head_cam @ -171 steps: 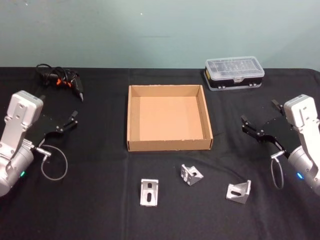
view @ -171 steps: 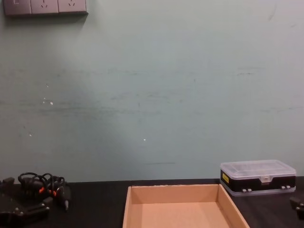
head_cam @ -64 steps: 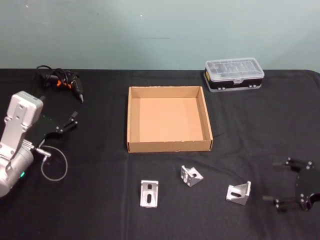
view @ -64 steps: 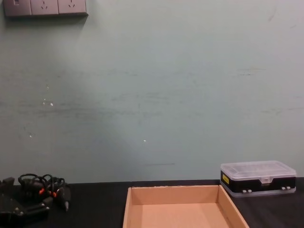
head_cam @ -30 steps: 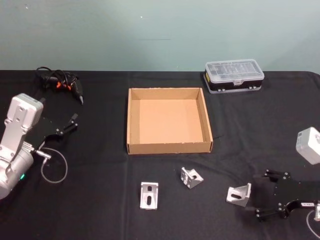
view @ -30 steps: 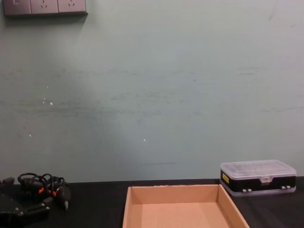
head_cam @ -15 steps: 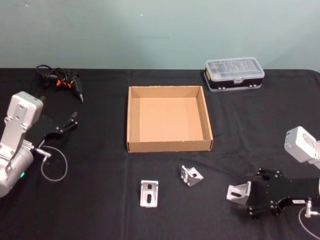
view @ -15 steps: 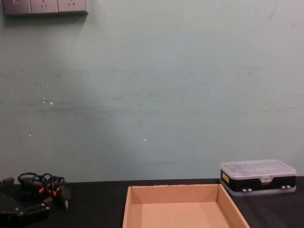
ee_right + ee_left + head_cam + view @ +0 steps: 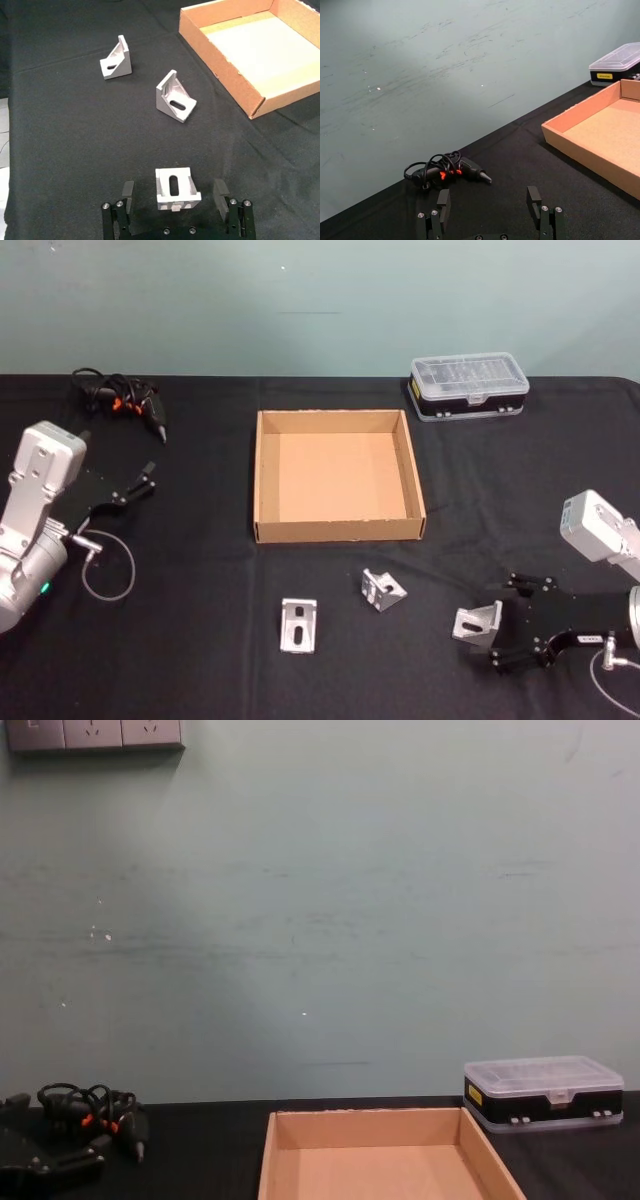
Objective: Use one hand to pick up the angle iron from the table and place it into the box.
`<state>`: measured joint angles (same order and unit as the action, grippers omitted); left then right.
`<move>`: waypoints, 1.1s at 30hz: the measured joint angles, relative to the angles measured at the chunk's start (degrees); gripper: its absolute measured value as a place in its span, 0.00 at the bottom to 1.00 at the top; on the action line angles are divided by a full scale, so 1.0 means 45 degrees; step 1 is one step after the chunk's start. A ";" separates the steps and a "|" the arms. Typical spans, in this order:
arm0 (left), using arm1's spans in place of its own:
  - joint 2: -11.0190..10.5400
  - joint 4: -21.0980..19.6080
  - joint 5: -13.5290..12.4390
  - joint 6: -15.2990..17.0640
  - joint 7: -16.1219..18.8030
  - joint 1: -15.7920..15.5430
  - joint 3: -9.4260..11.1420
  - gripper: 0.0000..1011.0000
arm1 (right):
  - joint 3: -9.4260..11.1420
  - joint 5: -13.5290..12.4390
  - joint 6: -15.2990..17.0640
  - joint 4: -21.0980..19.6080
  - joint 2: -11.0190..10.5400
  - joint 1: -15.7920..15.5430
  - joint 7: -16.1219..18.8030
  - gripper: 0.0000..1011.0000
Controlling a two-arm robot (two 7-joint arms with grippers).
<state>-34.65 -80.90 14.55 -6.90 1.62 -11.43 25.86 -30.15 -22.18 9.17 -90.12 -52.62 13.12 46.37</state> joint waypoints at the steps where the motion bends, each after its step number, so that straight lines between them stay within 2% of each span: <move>1: 0.0000 0.0000 0.0000 0.0000 0.0000 0.0000 0.0000 0.99 | -0.0001 0.0000 -0.0002 0.0004 0.0001 0.0002 -0.0002 0.99; 6: 0.0000 0.0000 0.0000 0.0000 0.0000 0.0000 0.0001 0.99 | 0.0012 -0.0033 0.0000 -0.0004 -0.0016 -0.0011 -0.0083 0.98; 9: 0.0000 0.0000 0.0000 0.0000 0.0000 0.0000 0.0001 0.99 | 0.0018 -0.0054 0.0003 -0.0012 -0.0026 -0.0022 -0.0133 0.92; 16: 0.0000 0.0000 0.0000 0.0000 0.0000 0.0001 0.0001 0.99 | 0.0030 -0.0068 0.0000 0.0022 -0.0022 -0.0034 -0.0181 0.74; 17: 0.0000 0.0000 0.0000 0.0000 0.0000 0.0000 0.0000 0.99 | 0.0036 -0.0068 -0.0003 0.0024 -0.0021 -0.0042 -0.0198 0.68; 20: 0.0000 0.0000 0.0000 0.0000 0.0000 0.0000 0.0000 0.99 | 0.0051 -0.0069 -0.0010 0.0024 -0.0023 -0.0068 -0.0248 0.62; 22: 0.0000 0.0000 -0.0001 0.0000 0.0000 0.0001 0.0000 0.99 | 0.0065 -0.0073 -0.0028 0.0018 -0.0032 -0.0093 -0.0266 0.53; 23: 0.0000 0.0000 0.0000 0.0000 0.0000 0.0000 0.0001 0.99 | 0.0071 -0.0075 -0.0034 0.0015 -0.0034 -0.0102 -0.0274 0.53; 24: 0.0000 0.0000 -0.0001 0.0000 0.0000 0.0000 0.0000 0.99 | 0.0078 -0.0077 -0.0037 0.0013 -0.0036 -0.0111 -0.0282 0.48; 33: 0.0000 0.0000 0.0000 0.0000 0.0000 0.0000 0.0001 0.99 | 0.0294 -0.0223 -0.0178 -0.0094 -0.0088 -0.0359 -0.0504 0.46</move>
<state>-34.65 -80.90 14.55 -6.90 1.62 -11.43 25.86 -28.83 -23.19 8.36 -90.54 -53.02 11.51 44.10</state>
